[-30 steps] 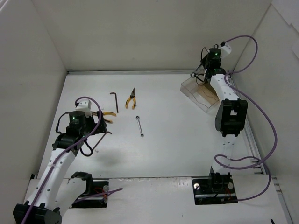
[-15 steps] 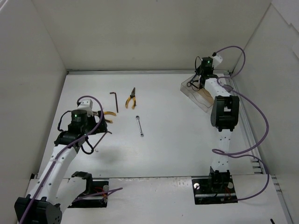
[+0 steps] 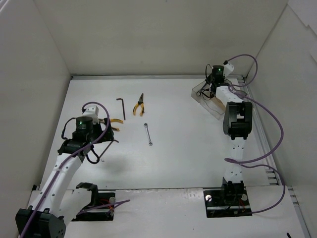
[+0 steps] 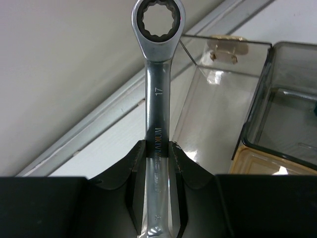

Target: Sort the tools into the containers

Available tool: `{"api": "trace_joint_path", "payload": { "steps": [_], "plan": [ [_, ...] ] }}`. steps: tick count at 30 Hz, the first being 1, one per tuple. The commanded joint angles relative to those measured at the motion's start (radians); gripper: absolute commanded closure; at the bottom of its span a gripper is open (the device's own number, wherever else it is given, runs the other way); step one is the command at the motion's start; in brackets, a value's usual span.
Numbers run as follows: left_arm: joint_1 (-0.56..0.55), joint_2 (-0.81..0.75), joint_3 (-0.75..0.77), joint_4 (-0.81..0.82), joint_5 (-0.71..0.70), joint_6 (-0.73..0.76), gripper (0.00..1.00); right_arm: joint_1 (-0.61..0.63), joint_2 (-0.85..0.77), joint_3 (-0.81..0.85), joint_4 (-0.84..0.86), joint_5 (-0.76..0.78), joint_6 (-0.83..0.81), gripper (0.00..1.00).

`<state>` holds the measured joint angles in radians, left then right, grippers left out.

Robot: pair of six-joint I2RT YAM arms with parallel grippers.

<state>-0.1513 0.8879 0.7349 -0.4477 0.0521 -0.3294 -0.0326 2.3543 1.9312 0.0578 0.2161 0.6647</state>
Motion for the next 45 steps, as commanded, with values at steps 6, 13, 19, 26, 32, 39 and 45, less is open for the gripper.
{"api": "trace_joint_path", "payload": {
  "steps": [6,13,19,26,32,39,45],
  "plan": [
    [0.004,-0.029,0.023,0.041,0.002,-0.003,0.0,0.011,-0.058,-0.014,0.132,0.061,0.081,0.96],
    [0.004,-0.046,0.018,0.034,0.003,0.003,0.0,0.01,-0.069,-0.029,0.126,0.074,0.104,0.77],
    [0.004,-0.061,0.015,0.026,0.002,0.003,0.0,0.008,-0.096,-0.047,0.116,0.092,0.108,0.71],
    [0.004,-0.079,0.015,0.026,0.008,0.0,0.0,0.022,-0.16,-0.075,0.126,0.089,0.049,0.55],
    [0.004,-0.086,0.032,0.014,-0.001,-0.002,0.0,0.086,-0.286,-0.13,0.096,0.06,-0.12,0.49],
    [0.004,-0.063,0.034,-0.023,-0.02,-0.034,0.0,0.206,-0.452,-0.244,-0.085,0.012,-0.281,0.5],
    [0.004,-0.024,0.084,-0.091,-0.02,-0.056,0.0,0.376,-0.562,-0.347,-0.248,-0.009,-0.358,0.5]
  ]
}}
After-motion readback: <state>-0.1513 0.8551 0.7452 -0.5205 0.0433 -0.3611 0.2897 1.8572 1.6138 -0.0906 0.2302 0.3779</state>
